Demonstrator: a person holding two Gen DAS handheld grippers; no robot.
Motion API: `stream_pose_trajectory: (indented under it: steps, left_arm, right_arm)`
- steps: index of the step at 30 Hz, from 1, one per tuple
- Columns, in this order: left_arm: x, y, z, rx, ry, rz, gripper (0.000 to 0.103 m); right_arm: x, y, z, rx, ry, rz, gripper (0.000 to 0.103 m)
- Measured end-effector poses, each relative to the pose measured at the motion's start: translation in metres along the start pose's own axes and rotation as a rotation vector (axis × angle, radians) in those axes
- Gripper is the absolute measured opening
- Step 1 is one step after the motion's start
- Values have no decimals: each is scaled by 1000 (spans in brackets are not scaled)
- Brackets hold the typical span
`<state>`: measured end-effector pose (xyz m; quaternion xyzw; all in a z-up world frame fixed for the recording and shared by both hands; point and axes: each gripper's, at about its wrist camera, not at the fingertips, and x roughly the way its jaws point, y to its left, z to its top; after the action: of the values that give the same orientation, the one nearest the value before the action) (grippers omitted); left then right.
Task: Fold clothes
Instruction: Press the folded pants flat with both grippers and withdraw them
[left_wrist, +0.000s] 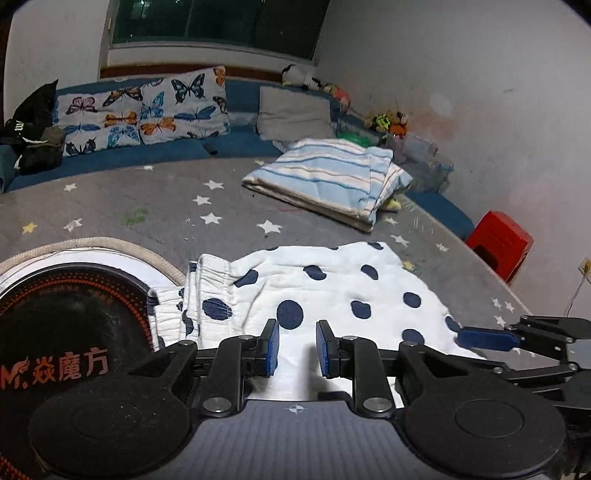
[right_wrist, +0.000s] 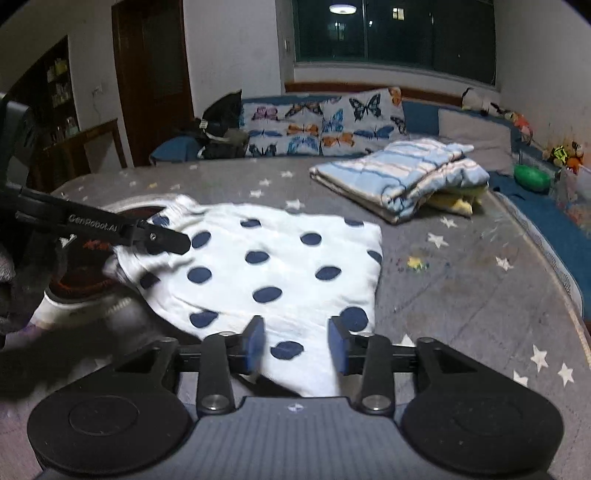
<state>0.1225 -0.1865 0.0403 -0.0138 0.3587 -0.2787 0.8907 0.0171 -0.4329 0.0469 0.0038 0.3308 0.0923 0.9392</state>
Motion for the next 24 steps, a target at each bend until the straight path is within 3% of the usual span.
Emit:
stream_pose_trajectory:
  steps: [7,9,12,21,24]
  left_arm:
    - [-1,2,-9,-4,19,23,24]
    - [-4,0,-9,-1,15,23,27]
    - [-8,-3,-10,1,13,25,36]
    - [-24,-11,-17,22,9,34,52]
    - [-28,-13,-19,26,4,33,54]
  right_arm:
    - [7,6,-6,20,3,-13,46]
    - [2,8,-4,21,-16,-15,58]
    - [0,10,-3,22,-23,-20,60]
    - [-3,20,-10,37,-32,-38,82]
    - [-5,23,-11,41,-35,-42,85]
